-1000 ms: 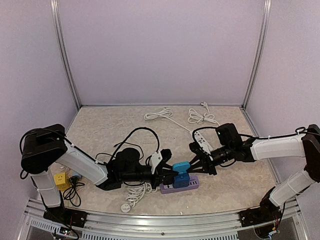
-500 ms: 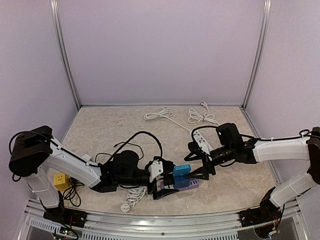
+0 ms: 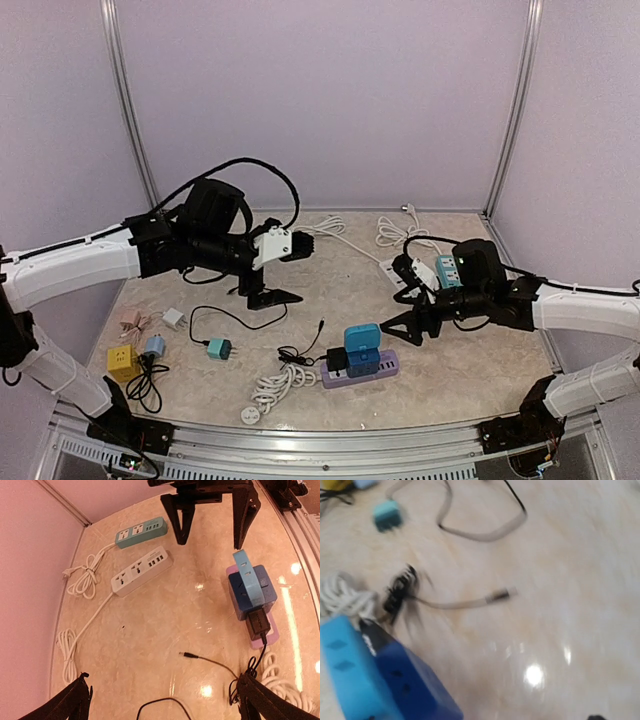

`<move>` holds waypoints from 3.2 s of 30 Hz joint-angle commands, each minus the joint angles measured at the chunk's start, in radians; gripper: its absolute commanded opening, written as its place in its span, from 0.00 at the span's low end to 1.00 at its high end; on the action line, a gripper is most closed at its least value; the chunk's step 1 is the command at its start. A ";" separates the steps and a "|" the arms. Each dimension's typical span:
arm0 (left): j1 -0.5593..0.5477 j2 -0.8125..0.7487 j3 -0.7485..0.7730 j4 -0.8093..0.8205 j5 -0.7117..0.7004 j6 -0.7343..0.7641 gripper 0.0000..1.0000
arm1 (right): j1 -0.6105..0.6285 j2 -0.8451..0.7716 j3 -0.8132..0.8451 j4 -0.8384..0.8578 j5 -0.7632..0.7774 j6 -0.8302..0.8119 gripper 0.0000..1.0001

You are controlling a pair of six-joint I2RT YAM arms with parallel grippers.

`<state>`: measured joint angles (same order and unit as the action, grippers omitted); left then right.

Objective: Insert the plug
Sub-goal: Move the socket to the center of the board.

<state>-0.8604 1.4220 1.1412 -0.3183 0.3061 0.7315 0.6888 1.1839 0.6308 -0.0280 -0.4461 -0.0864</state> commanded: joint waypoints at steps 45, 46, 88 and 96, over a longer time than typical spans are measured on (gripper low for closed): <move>0.364 -0.744 -0.138 -0.883 -0.219 0.206 0.99 | 0.433 0.595 0.132 0.112 0.056 1.058 0.45; 0.365 -0.743 -0.138 -0.887 -0.219 0.205 0.99 | 0.446 0.598 0.161 0.073 0.070 0.999 0.47; 0.454 -0.727 -0.125 -0.872 -0.207 0.221 0.99 | 0.347 0.735 0.244 0.287 -0.042 -0.185 0.62; 0.454 -0.737 -0.127 -0.866 -0.214 0.217 0.99 | 0.347 0.708 0.224 0.308 -0.005 -0.116 0.19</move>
<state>-0.4156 0.6899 1.0157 -1.2003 0.0971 0.9478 1.0275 1.9022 0.8768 0.2607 -0.4759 -0.2676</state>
